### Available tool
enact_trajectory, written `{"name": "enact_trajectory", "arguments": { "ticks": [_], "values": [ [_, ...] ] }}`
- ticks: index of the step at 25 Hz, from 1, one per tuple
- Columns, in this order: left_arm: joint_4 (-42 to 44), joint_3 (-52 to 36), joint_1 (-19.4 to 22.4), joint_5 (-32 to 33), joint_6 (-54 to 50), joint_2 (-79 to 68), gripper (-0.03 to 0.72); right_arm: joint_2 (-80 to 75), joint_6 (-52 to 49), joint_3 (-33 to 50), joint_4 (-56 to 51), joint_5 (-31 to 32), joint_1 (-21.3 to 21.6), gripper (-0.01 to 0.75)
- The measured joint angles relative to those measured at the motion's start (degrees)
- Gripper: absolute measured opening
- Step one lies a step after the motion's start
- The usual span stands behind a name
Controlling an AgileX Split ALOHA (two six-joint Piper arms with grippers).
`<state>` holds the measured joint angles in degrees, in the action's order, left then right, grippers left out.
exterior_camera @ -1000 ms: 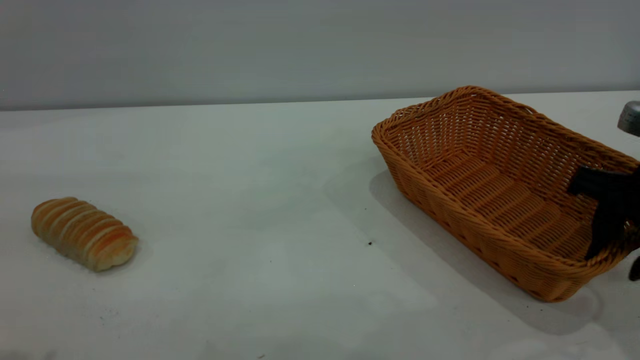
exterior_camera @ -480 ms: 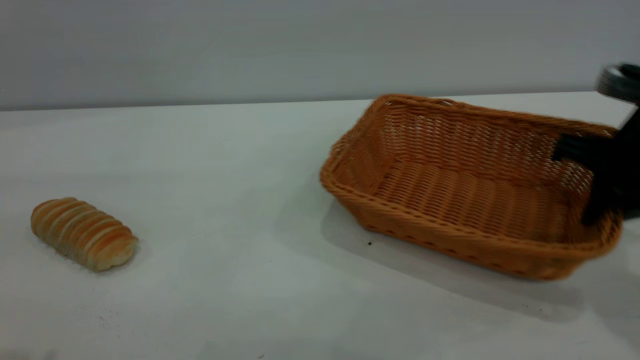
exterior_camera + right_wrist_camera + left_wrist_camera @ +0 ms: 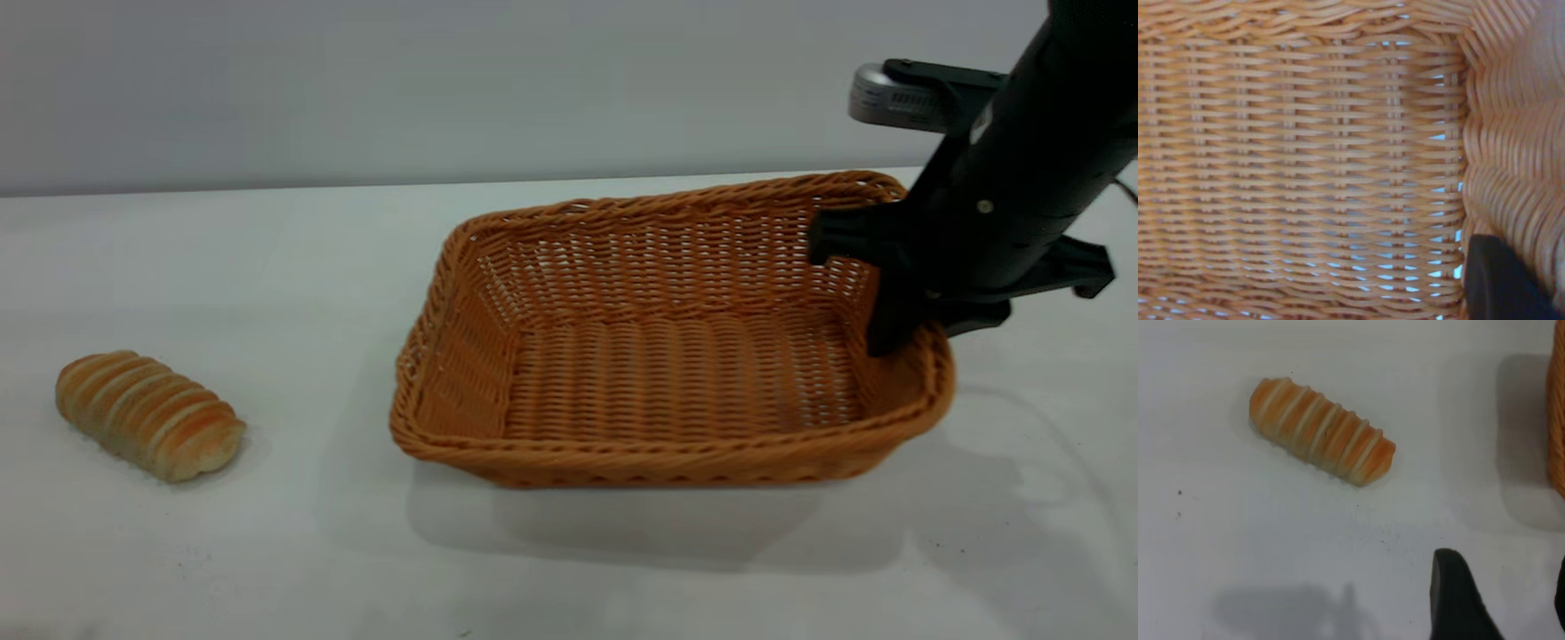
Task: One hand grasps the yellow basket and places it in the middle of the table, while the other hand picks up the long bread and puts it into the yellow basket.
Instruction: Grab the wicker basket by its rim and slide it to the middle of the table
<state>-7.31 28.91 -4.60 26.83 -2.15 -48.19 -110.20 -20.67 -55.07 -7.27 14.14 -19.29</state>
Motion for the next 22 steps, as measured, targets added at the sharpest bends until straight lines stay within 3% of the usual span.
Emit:
{"name": "enact_trajectory", "arguments": {
  "ticks": [7, 16, 19, 22],
  "values": [
    [0.0, 0.0, 0.0, 0.0, 0.0, 0.0, 0.424, -3.4, 0.9, 0.0, -7.7, -3.5, -2.3, 0.058],
    [0.0, 0.0, 0.0, 0.0, 0.0, 0.0, 0.424, -6.9, 4.9, -0.5, -8.9, -6.4, -7.5, 0.088],
    [0.0, 0.0, 0.0, 0.0, 0.0, 0.0, 0.424, -6.9, 7.2, -0.4, -8.8, -6.6, -7.6, 0.185],
    [0.0, 0.0, 0.0, 0.0, 0.0, -0.1, 0.424, -6.8, 10.3, -0.4, -8.8, -6.9, -7.6, 0.369]
  ]
}}
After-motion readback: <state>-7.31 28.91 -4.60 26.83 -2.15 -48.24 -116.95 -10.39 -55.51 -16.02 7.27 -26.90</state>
